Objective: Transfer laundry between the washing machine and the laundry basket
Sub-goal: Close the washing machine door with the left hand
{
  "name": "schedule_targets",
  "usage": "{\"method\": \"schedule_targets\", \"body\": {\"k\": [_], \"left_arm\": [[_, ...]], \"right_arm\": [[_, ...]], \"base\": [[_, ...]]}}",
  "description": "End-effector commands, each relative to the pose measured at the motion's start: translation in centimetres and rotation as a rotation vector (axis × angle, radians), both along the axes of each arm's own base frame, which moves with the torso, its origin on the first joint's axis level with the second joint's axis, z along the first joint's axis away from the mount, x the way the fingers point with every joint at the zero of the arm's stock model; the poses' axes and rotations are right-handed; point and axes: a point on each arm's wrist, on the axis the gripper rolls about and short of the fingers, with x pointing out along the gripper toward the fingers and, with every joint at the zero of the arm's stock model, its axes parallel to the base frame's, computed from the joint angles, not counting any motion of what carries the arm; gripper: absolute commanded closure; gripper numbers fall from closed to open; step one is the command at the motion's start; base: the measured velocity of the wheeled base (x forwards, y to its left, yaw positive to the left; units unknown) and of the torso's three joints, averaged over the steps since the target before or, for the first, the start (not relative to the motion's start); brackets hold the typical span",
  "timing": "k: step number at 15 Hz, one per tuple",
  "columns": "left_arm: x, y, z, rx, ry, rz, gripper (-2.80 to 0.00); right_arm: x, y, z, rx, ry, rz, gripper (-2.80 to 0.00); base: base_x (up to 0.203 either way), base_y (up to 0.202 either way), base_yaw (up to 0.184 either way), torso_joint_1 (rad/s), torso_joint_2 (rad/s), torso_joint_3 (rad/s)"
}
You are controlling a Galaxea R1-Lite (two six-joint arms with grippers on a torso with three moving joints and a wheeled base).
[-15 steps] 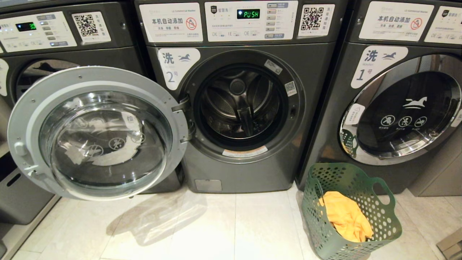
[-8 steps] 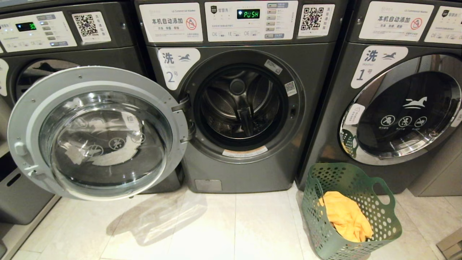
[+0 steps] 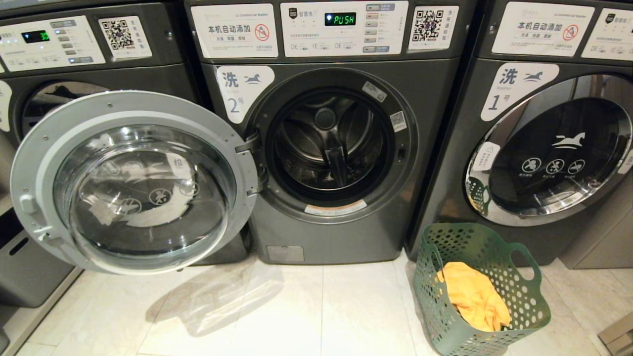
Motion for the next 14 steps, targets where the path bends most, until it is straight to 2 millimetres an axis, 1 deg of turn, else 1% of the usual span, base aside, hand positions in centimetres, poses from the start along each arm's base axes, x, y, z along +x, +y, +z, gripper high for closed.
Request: {"method": "schedule_targets", "body": {"k": [1, 11, 12, 13, 14], "left_arm": [[0.0, 0.0, 0.0, 0.016, -0.002, -0.004, 0.0], [0.0, 0.0, 0.0, 0.015, -0.002, 0.002, 0.0], [0.0, 0.0, 0.2, 0.012, -0.022, 0.0, 0.0], [-0.2, 0.0, 1.0, 0.014, -0.061, 0.0, 0.0], [-0.6, 0.0, 2.3, 0.015, -0.111, -0.004, 0.0]], "right_arm": [[0.0, 0.0, 0.0, -0.026, 0.0, 0.016, 0.0], [0.0, 0.0, 0.0, -0.022, 0.001, 0.013, 0.0], [0.0, 0.0, 0.0, -0.018, 0.001, 0.013, 0.0], [0.0, 0.0, 0.0, -0.015, 0.0, 0.013, 0.0], [0.0, 0.0, 0.0, -0.015, 0.001, 0.015, 0.0]], "base": [[0.0, 0.0, 0.0, 0.0, 0.0, 0.0], [0.0, 0.0, 0.0, 0.0, 0.0, 0.0], [0.0, 0.0, 0.0, 0.0, 0.0, 0.0], [0.0, 0.0, 0.0, 0.0, 0.0, 0.0], [0.0, 0.0, 0.0, 0.0, 0.0, 0.0]]}}
